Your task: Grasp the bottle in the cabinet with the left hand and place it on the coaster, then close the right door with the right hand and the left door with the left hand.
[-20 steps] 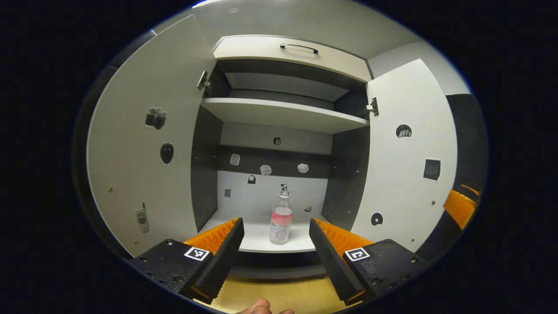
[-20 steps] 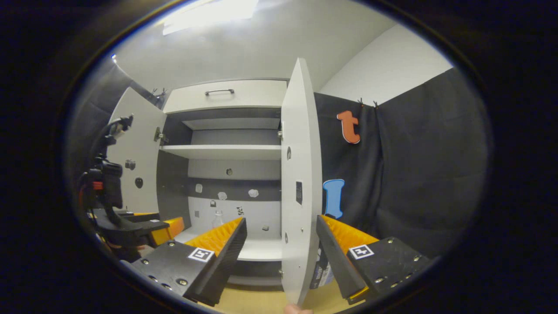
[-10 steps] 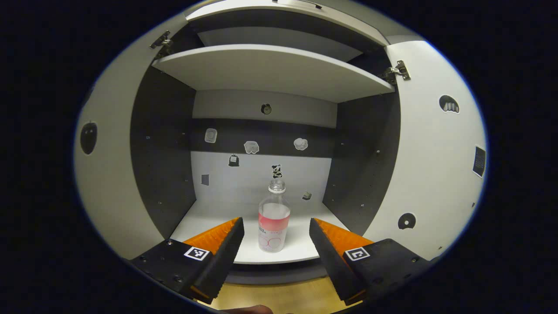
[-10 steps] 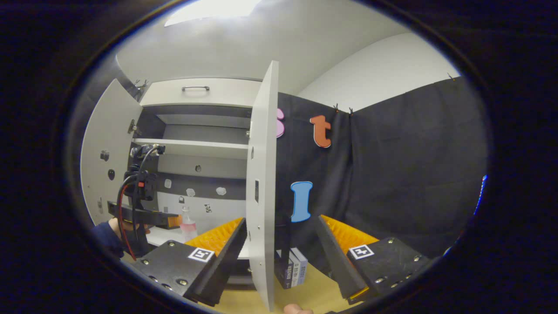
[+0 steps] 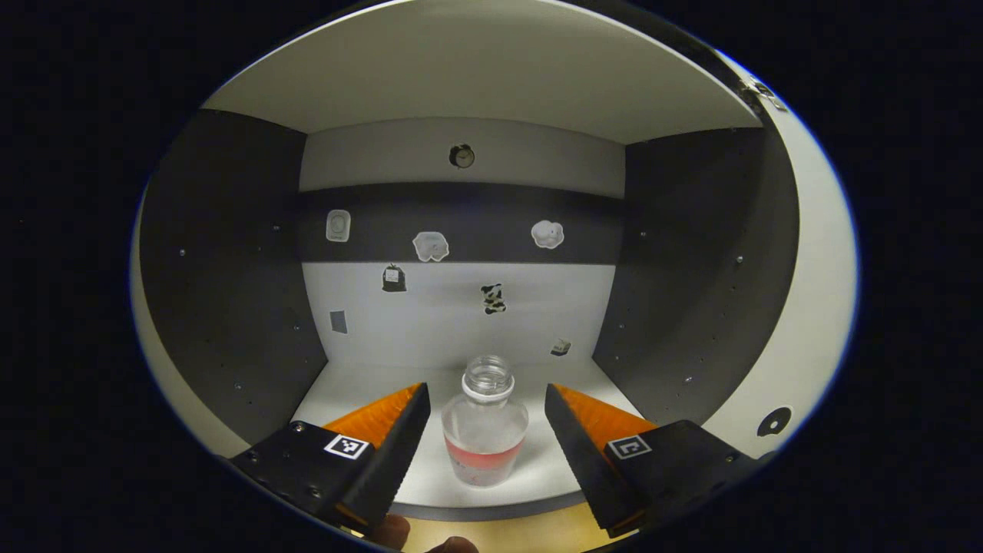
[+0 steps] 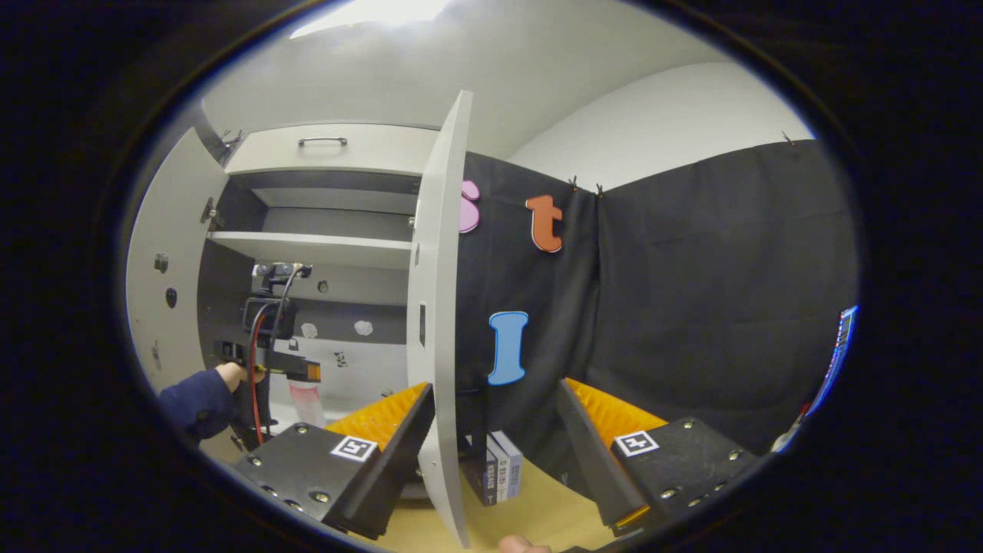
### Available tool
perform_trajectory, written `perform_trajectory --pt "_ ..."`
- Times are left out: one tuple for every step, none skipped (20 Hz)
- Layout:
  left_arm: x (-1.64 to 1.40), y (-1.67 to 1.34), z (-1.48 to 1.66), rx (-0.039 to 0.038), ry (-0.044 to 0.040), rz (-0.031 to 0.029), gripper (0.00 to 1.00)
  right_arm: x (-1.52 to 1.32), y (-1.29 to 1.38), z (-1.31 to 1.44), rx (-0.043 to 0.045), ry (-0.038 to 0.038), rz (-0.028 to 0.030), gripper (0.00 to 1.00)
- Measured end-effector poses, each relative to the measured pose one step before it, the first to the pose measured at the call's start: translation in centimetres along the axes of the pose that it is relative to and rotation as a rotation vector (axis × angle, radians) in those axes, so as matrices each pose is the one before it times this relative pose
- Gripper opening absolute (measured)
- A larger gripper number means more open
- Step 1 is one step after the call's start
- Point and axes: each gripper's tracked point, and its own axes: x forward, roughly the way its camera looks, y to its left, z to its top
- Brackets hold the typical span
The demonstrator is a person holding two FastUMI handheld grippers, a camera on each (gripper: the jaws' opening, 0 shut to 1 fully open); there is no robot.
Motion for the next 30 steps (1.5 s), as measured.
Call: perform_trajectory --pt "0.598 0.098 -0.362 0.00499 0.01591 0.00945 0.97 0.062 0.049 -0.130 -0.00300 0.00158 0.00034 0.96" --pt "0.290 0.183 -0.366 -0.00204 0.01637 0.01068 0.97 0.063 0.018 -0.109 -0.00318 0.00270 -0.00016 0.96" --pt "0.311 -0.100 -0.592 -0.00627 0.01858 0.00195 0.97 0.023 -0.046 -0.196 -0.00224 0.00355 -0.00149 0.96" --pt "0.325 -0.059 -0.475 -0.00514 0.01988 -0.00258 0.97 0.009 -0.032 -0.147 -0.00030 0.00551 -0.00001 0.96" --pt "0.044 0.184 -0.364 -0.00655 0.01350 0.00295 0.97 0.051 -0.052 -0.178 0.00131 0.00431 0.00080 0.96" --pt "0.559 0.245 -0.114 -0.00690 0.00256 0.00606 0.95 0.051 -0.013 -0.063 0.00147 0.00289 0.00075 0.96" --pt "-0.804 -0.219 0.307 0.00191 -0.00768 -0.01025 0.80 -0.045 -0.162 -0.112 0.00134 0.00059 -0.00033 0.96" --pt "0.076 0.048 -0.085 0.00104 0.00264 -0.00320 0.80 0.045 -0.145 -0.032 0.00114 0.00067 -0.00174 0.96" --pt "-0.091 0.175 -0.100 0.00370 0.00261 0.00195 0.79 0.027 -0.188 -0.011 0.00197 0.00134 -0.00060 0.96" --pt "-0.207 0.137 0.032 0.00042 0.00098 -0.00126 0.79 -0.003 -0.006 0.112 0.00332 -0.00065 0.00242 0.96" --pt "-0.453 0.065 -0.042 -0.00329 0.00009 -0.00343 0.80 -0.055 -0.024 -0.003 0.00388 -0.00020 0.00238 0.96" --pt "-0.644 -0.042 0.082 -0.00055 -0.00094 -0.00772 0.80 -0.051 0.020 0.120 0.00416 -0.00117 0.00477 0.96" --pt "-0.857 -0.103 0.110 0.00073 -0.00965 -0.01109 0.80 -0.125 -0.003 0.045 0.00343 -0.00252 0.00662 0.97" --pt "-0.945 -0.143 0.162 0.00024 -0.01233 -0.01336 0.80 -0.131 0.049 0.163 0.00243 -0.00376 0.00563 0.97" --pt "-0.975 -0.309 0.102 -0.00114 -0.01523 -0.01770 0.80 -0.123 0.012 0.117 0.00301 -0.00376 0.00617 0.97" --pt "-1.074 -0.387 -0.010 -0.00472 -0.01301 -0.02190 0.80 -0.121 0.112 0.182 0.00312 -0.00328 0.00720 0.97" --pt "-1.046 -0.369 -0.193 -0.00726 -0.00939 -0.02082 0.79 -0.203 0.015 0.015 0.00283 -0.00305 0.00726 0.97" --pt "-1.082 -0.403 -0.334 -0.00847 -0.00014 -0.01952 0.79 -0.205 0.094 -0.019 0.00210 -0.00077 0.00770 0.97" --pt "-1.175 -0.353 -0.514 -0.00838 0.00097 -0.01963 0.79 -0.234 0.091 0.057 0.00149 0.00136 0.00910 0.96" --pt "-0.948 -0.410 -0.401 -0.00755 -0.00161 -0.02051 0.79 -0.211 0.117 0.008 0.00106 0.00081 0.00870 0.96" --pt "-0.993 -0.365 -0.679 -0.00757 0.00166 -0.01798 0.80 -0.187 0.084 0.068 0.00132 -0.00055 0.00884 0.96" --pt "-0.967 -0.285 -0.681 -0.00719 0.00234 -0.01678 0.79 -0.212 0.227 0.101 0.00175 -0.00125 0.00925 0.96" --pt "-0.928 -0.372 -0.788 -0.00653 0.00254 -0.01770 0.79 -0.237 0.191 0.080 0.00259 -0.00169 0.01063 0.96" --pt "-0.759 -0.169 -0.874 -0.00837 0.00393 -0.01288 0.79 -0.218 0.259 0.143 0.00385 -0.00176 0.01215 0.96" --pt "-0.712 -0.125 -1.127 -0.00293 0.00788 -0.00804 0.79 -0.131 0.265 0.096 0.00422 -0.00255 0.01324 0.96" --pt "-0.656 0.085 -1.081 -0.00086 0.00932 -0.00198 0.79 -0.098 0.282 0.025 0.00400 -0.00203 0.01339 0.96" --pt "-0.516 0.182 -1.195 -0.00121 0.01338 0.00213 0.79 -0.063 0.329 0.155 0.00345 -0.00301 0.01338 0.96" --pt "-0.469 0.189 -1.243 -0.00414 0.01615 0.00336 0.79 0.006 0.358 0.093 0.00276 -0.00310 0.01407 0.96" --pt "-0.417 0.193 -1.499 -0.00917 0.01999 0.00483 0.79 0.044 0.351 0.079 0.00222 -0.00154 0.01426 0.96" --pt "-0.276 0.328 -1.434 -0.01038 0.02432 0.00657 0.79 0.078 0.335 -0.017 0.00174 0.00008 0.01409 0.96"
